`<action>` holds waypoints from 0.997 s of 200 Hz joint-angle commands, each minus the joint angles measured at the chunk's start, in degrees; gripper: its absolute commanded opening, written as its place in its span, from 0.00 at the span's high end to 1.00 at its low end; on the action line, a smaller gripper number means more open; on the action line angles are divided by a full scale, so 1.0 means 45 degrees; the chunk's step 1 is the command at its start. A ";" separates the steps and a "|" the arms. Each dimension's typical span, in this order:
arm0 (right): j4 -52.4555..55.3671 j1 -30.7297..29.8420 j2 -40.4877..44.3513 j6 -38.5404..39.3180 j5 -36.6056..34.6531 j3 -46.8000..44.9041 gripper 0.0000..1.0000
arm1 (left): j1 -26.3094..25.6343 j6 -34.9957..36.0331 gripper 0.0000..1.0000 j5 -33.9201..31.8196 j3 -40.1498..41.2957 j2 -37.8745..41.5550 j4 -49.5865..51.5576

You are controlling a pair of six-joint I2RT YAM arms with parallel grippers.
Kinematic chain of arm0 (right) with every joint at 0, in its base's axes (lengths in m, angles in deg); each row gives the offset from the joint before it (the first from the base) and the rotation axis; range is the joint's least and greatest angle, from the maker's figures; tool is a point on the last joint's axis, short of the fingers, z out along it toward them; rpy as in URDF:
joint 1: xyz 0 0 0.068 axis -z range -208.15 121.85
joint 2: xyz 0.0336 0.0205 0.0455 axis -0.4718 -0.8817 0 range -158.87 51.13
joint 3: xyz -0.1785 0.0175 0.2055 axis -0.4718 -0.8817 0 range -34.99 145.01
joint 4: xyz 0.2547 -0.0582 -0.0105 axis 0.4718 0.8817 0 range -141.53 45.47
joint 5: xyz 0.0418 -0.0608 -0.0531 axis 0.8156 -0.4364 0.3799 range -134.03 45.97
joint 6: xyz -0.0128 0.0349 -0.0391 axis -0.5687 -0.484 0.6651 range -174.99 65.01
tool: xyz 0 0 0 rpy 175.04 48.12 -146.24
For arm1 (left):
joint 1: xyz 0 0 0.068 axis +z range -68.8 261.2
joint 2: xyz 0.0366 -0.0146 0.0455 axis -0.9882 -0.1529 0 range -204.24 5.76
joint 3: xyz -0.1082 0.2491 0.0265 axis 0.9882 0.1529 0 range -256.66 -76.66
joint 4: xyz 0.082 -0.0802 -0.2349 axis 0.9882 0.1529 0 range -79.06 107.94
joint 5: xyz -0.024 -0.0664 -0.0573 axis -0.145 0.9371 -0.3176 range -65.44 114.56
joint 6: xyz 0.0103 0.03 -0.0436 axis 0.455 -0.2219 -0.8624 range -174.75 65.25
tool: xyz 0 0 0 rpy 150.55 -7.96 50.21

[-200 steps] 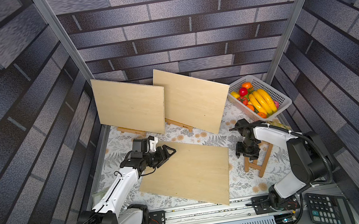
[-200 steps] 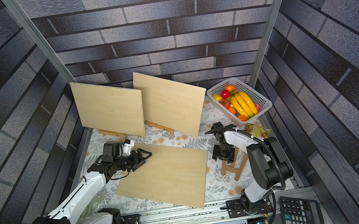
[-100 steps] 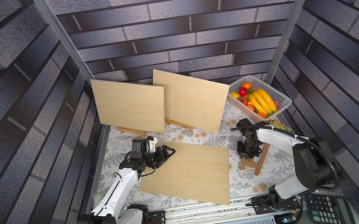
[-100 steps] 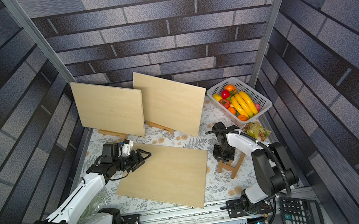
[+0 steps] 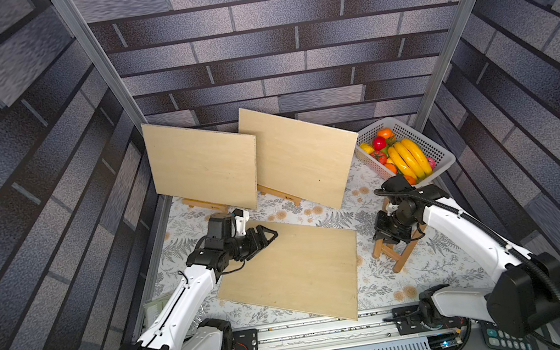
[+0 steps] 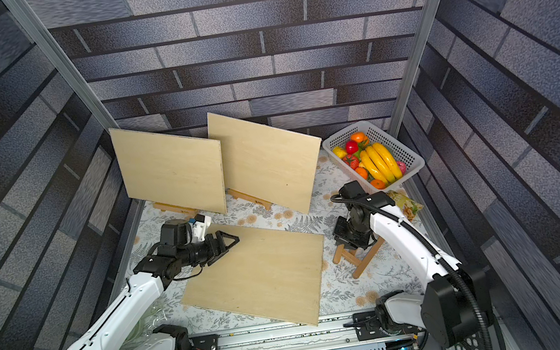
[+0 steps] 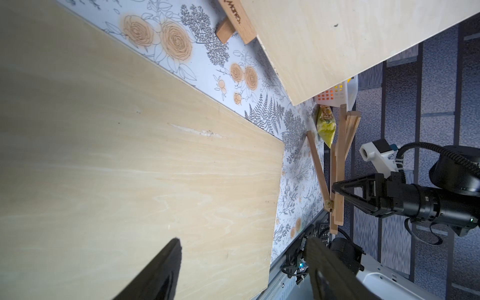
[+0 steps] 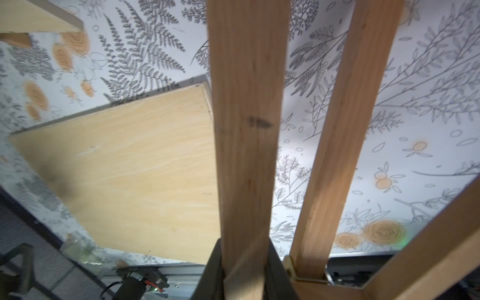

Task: Assemble the easel
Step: Pick up the easel at the center of the board.

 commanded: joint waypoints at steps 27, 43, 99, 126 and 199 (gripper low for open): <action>0.2880 0.0008 0.1774 -0.2137 0.0915 0.2863 0.96 | -0.1764 0.1103 0.17 -0.1522 -0.1784 0.0299 0.0237; 0.2684 0.0008 0.2506 -0.3304 0.1423 0.2761 0.96 | -0.2658 0.1346 0.17 -0.2086 -0.2467 -0.0079 0.0540; -0.0905 0.0027 0.5894 -1.0014 0.0823 -0.0407 1.00 | -0.5483 0.1967 0.16 -0.4085 -0.5338 -0.1855 0.1552; -0.3730 0.0027 0.8199 -1.4324 -0.1630 -0.2800 1.00 | -0.6531 0.1442 0.16 -0.4369 -0.6614 -0.2668 0.1878; -1.0684 0.0049 0.7005 -1.7121 -0.5065 -0.5240 1.00 | -0.5984 0.1778 0.16 -0.1917 -0.8645 -0.4532 0.2134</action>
